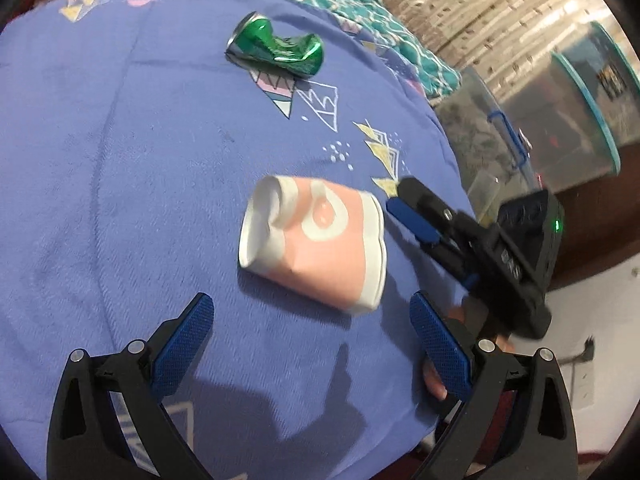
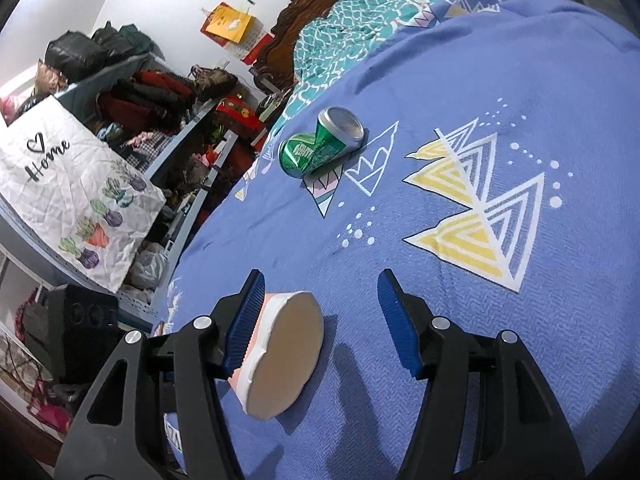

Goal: Collect trash
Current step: 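Grasp the pink paper cup with the left tool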

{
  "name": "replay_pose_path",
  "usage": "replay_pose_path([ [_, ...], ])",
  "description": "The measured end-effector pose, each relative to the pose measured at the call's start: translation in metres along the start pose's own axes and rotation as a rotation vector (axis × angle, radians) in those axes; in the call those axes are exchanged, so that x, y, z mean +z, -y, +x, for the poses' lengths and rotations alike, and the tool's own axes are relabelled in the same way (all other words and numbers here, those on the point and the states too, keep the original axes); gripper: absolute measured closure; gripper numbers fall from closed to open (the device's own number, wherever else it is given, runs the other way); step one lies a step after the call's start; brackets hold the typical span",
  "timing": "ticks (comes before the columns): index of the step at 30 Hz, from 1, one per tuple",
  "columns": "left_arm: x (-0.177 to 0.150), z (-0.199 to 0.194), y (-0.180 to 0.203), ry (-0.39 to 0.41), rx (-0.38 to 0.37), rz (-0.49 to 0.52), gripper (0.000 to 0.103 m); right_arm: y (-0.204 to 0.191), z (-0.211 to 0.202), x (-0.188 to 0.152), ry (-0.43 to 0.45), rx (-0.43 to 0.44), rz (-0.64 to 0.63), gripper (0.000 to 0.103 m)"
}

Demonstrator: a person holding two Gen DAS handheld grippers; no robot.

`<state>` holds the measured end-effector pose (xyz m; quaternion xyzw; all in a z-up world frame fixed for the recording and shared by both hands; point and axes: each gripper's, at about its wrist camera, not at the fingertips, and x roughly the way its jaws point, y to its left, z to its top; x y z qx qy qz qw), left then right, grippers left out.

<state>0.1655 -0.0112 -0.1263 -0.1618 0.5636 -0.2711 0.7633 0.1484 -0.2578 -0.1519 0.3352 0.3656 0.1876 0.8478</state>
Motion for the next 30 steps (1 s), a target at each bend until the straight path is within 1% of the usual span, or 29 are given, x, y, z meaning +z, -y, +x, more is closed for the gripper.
replay_pose_path([
  [1,0.003,0.003,-0.002,-0.009,-0.015,-0.026,0.010,0.002,0.000,0.000,0.002,0.003,0.008,0.042],
  [2,0.005,0.006,-0.004,-0.017,-0.028,-0.049,0.012,0.002,0.000,0.000,0.003,0.005,0.010,0.042],
  [3,0.008,0.011,-0.006,-0.030,-0.045,-0.079,0.017,0.001,-0.001,0.000,0.003,0.006,0.009,0.042],
  [4,0.010,0.015,-0.007,-0.039,-0.054,-0.099,0.017,0.001,0.000,0.000,0.002,0.004,0.006,0.042],
  [5,0.012,0.014,-0.006,-0.026,-0.053,-0.102,0.019,0.001,0.000,0.000,0.001,0.001,0.000,0.042],
  [6,0.014,0.015,-0.004,-0.023,-0.045,-0.102,0.024,0.000,0.000,0.000,0.001,-0.002,-0.006,0.042],
  [8,0.018,0.019,-0.002,-0.021,-0.035,-0.111,0.030,-0.001,-0.001,0.000,-0.001,-0.006,-0.014,0.042],
  [9,0.020,0.021,-0.002,-0.020,-0.023,-0.114,0.043,-0.002,-0.001,0.000,0.000,-0.007,-0.016,0.042],
  [11,0.024,0.024,-0.003,-0.018,-0.009,-0.116,0.056,-0.002,-0.001,0.000,0.000,-0.005,-0.014,0.042],
  [12,0.028,0.027,-0.004,-0.021,-0.010,-0.122,0.065,-0.002,-0.002,0.000,0.001,-0.004,-0.011,0.042],
  [14,0.033,0.029,-0.008,-0.019,-0.001,-0.124,0.068,-0.001,-0.002,0.000,0.001,-0.001,-0.004,0.042],
  [17,0.041,0.026,-0.012,0.011,0.035,-0.113,0.071,-0.002,-0.001,-0.001,0.000,-0.006,-0.004,0.042],
  [20,0.049,0.022,-0.018,0.022,0.052,-0.107,0.071,-0.012,0.003,-0.002,-0.001,-0.059,-0.056,0.042],
  [24,0.051,0.024,-0.020,0.017,0.067,-0.092,0.072,-0.028,0.012,-0.006,-0.024,-0.125,-0.143,0.042],
  [26,0.050,0.023,-0.020,0.024,0.067,-0.082,0.072,-0.029,0.014,-0.007,-0.027,-0.141,-0.150,0.042],
  [30,0.050,0.023,-0.021,0.026,0.067,-0.066,0.072,-0.025,0.023,-0.001,-0.059,-0.178,-0.124,0.042],
])
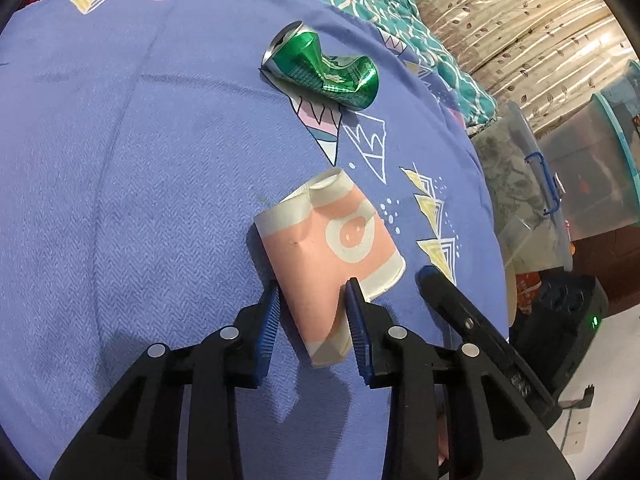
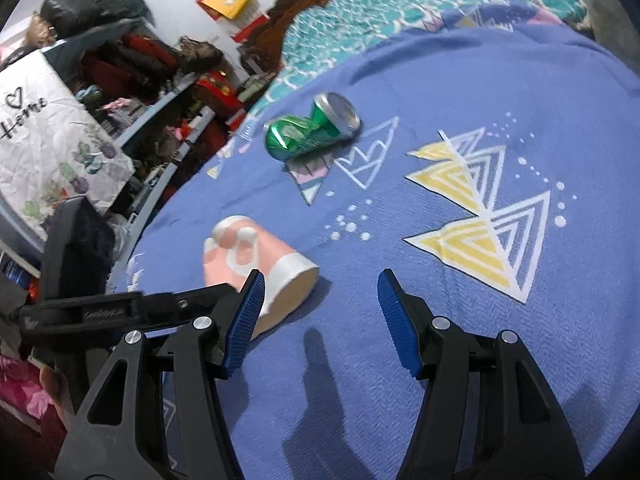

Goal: Collect trash
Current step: 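Grasp the pink paper cup with the left tool, then grasp the crushed green can with the right tool while left tool holds the cup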

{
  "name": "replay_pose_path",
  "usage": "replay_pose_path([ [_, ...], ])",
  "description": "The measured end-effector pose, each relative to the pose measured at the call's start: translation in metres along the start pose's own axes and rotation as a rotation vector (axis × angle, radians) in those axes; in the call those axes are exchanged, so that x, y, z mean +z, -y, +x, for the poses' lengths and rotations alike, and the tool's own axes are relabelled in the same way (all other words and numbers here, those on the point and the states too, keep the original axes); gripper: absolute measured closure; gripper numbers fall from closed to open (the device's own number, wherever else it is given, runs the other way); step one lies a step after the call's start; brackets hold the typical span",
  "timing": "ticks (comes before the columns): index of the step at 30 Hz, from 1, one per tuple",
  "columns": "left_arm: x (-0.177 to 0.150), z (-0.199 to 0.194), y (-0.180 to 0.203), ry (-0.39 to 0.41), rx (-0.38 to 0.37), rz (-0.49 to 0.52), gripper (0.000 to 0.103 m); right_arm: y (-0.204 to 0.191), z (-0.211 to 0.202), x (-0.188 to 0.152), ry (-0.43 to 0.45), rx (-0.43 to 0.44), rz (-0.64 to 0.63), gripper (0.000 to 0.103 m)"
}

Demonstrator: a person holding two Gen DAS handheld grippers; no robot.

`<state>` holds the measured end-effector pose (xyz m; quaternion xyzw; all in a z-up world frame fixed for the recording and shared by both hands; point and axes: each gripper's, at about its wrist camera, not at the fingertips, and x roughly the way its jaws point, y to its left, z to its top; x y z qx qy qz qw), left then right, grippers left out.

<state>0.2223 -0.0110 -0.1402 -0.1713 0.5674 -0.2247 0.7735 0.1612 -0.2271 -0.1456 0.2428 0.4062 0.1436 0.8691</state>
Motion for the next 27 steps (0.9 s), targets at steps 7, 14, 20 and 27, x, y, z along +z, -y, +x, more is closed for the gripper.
replay_pose_path([
  [7,-0.003,-0.004,-0.005,0.001,-0.007,0.013,0.072,-0.022,0.020,0.012,-0.031,-0.056,-0.095,0.055],
  [14,-0.003,-0.012,-0.010,0.032,0.032,0.046,0.066,-0.043,0.031,-0.004,-0.084,-0.026,-0.211,0.069],
  [20,-0.005,-0.014,-0.008,0.056,0.033,0.068,0.057,-0.049,0.031,-0.007,-0.082,-0.008,-0.242,0.069],
  [27,-0.005,-0.017,-0.017,0.078,0.054,0.061,0.072,-0.044,0.023,-0.006,-0.050,0.025,-0.222,0.060],
])
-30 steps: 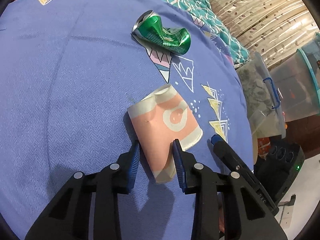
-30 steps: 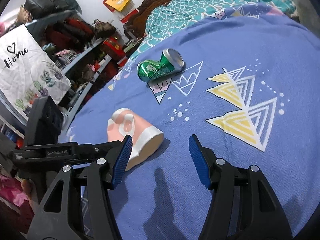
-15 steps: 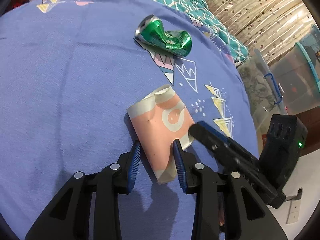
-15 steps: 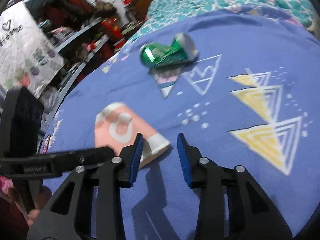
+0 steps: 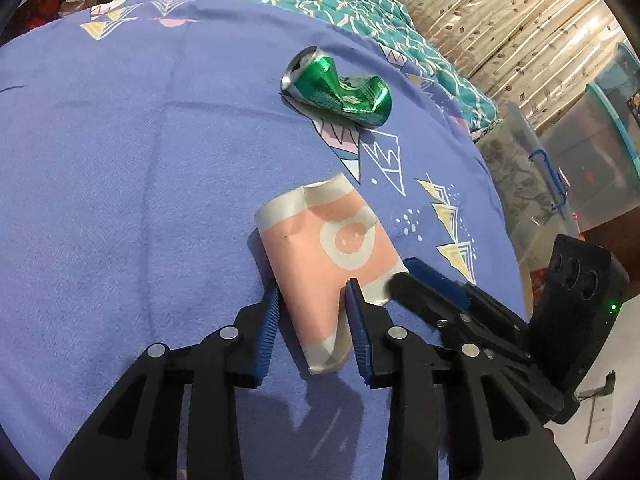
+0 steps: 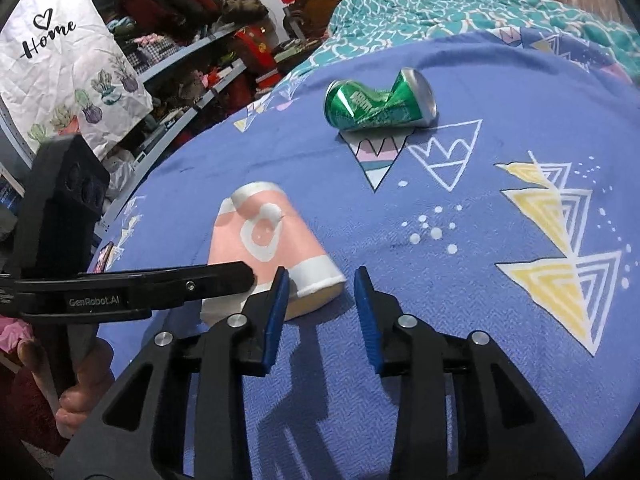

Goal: Collect trash
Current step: 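Grasp the crushed green can with the right tool while left tool holds the cup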

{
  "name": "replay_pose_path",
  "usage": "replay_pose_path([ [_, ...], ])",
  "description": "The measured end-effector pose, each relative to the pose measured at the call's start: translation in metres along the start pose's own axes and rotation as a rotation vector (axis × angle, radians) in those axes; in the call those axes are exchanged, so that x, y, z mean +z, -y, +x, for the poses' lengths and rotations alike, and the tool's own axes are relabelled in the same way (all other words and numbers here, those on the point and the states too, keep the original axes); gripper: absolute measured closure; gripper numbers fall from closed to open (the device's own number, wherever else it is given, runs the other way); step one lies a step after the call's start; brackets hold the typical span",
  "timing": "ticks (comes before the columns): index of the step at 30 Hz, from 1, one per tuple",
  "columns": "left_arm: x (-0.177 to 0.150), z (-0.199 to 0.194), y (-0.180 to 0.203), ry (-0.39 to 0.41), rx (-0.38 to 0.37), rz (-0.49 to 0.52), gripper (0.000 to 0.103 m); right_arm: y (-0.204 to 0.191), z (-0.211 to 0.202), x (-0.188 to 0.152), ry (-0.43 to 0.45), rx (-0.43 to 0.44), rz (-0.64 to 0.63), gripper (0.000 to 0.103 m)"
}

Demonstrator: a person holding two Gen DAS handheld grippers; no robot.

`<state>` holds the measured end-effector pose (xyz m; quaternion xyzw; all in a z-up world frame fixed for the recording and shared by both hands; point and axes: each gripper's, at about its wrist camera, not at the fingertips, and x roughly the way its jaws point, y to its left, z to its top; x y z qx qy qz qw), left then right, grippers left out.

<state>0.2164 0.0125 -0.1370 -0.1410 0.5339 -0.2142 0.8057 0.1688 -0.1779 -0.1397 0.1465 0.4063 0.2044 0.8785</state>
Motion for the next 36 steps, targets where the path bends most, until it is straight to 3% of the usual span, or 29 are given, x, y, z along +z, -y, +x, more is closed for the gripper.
replay_pose_path([
  [3,0.000,-0.009,-0.010,0.049,0.078,0.016,0.072,0.008,-0.007,0.002,0.037,0.006,0.037,0.048],
  [10,-0.009,-0.020,-0.023,0.159,0.153,0.087,0.071,0.038,-0.008,0.020,0.014,-0.056,0.163,0.046],
  [14,-0.013,-0.018,-0.014,0.189,0.214,0.141,0.070,0.051,-0.009,0.053,0.020,-0.093,0.245,0.036],
  [21,-0.011,-0.020,-0.022,0.187,0.177,0.118,0.069,0.062,0.038,0.091,-0.020,0.049,0.437,0.034],
  [25,-0.010,-0.020,-0.023,0.187,0.165,0.112,0.068,0.075,0.077,0.100,0.001,0.118,0.634,0.034],
  [26,-0.010,-0.020,-0.023,0.187,0.164,0.112,0.068,0.077,0.084,0.100,0.003,0.123,0.671,0.036],
  [32,-0.011,-0.020,-0.022,0.188,0.168,0.116,0.067,0.092,0.115,0.110,0.041,0.096,0.857,0.075],
  [36,-0.011,-0.020,-0.023,0.188,0.164,0.115,0.067,0.093,0.115,0.112,0.016,0.117,0.828,0.076],
])
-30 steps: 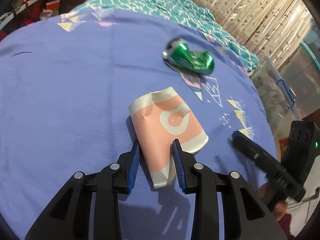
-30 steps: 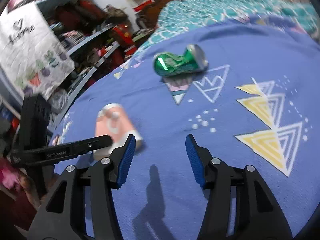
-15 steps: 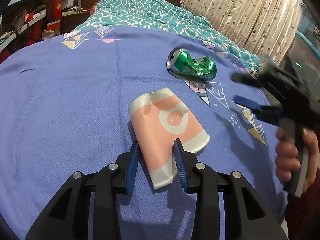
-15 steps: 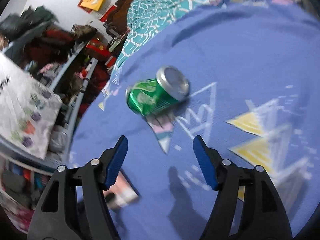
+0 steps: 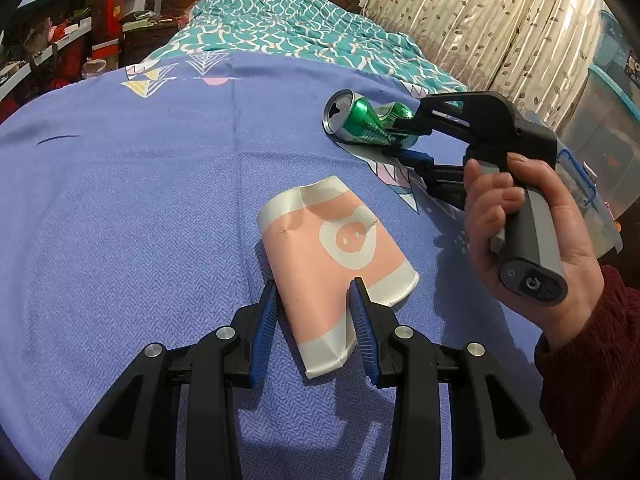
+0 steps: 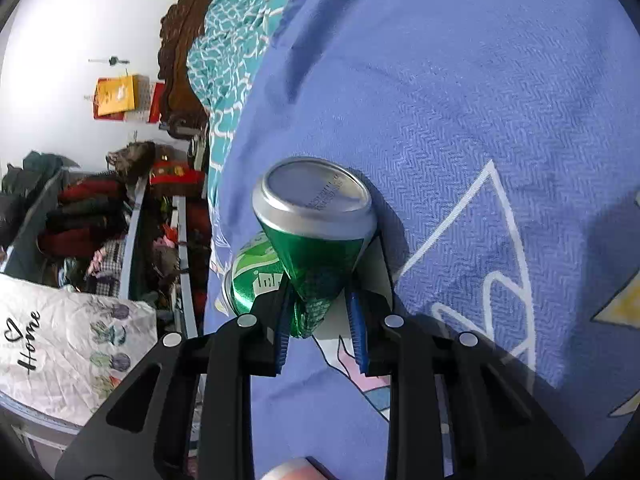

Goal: Collect trash
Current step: 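Grasp the crushed green can with the right tool while left tool holds the cup, then lift the green can with the right tool beside the held pink cup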

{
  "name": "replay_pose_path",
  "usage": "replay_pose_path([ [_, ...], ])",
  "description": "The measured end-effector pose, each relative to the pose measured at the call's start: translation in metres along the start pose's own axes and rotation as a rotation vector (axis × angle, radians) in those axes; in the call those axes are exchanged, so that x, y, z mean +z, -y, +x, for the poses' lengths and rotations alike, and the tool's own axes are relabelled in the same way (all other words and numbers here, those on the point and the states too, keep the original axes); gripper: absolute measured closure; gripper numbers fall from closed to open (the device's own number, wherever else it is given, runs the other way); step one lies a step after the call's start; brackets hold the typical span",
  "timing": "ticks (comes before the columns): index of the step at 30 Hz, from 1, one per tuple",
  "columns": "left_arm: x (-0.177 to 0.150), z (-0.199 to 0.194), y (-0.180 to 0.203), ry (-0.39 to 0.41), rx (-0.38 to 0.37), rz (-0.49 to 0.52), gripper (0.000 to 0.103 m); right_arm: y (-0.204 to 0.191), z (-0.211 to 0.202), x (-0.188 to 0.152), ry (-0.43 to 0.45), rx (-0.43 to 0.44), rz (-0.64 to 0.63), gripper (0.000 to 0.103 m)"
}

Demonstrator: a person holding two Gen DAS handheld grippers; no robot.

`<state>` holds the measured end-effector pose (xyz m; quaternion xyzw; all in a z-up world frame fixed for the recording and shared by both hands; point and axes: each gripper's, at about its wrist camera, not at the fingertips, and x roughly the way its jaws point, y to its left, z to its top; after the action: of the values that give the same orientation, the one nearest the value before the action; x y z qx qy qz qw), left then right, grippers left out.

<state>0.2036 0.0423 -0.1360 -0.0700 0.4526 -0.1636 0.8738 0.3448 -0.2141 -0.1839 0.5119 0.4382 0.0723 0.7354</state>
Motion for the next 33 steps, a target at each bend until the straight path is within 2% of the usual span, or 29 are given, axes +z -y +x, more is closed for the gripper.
replay_pose_path([
  [6,0.000,0.000,-0.001,0.000,0.000,0.000,0.067,0.014,-0.035,-0.021,-0.089,0.012,-0.115,0.077],
  [13,0.000,0.000,0.000,-0.001,0.010,0.011,0.067,0.056,-0.116,-0.062,-0.224,0.038,-0.290,0.077],
  [17,0.000,-0.001,-0.001,-0.004,0.000,0.003,0.067,0.085,-0.156,-0.079,-0.243,0.070,-0.303,0.078],
  [23,-0.004,-0.004,0.003,-0.010,0.005,-0.018,0.068,0.112,-0.195,-0.104,-0.229,0.093,-0.339,0.078],
  [27,-0.009,-0.006,0.017,-0.037,-0.057,-0.019,0.068,0.121,-0.210,-0.104,-0.178,0.071,-0.350,0.076],
  [30,-0.012,-0.006,0.032,-0.065,-0.100,-0.001,0.068,0.124,-0.215,-0.100,-0.113,-0.005,-0.366,0.071],
  [33,-0.017,-0.003,0.047,-0.104,-0.152,0.010,0.068,0.129,-0.215,-0.097,-0.088,0.009,-0.354,0.070],
])
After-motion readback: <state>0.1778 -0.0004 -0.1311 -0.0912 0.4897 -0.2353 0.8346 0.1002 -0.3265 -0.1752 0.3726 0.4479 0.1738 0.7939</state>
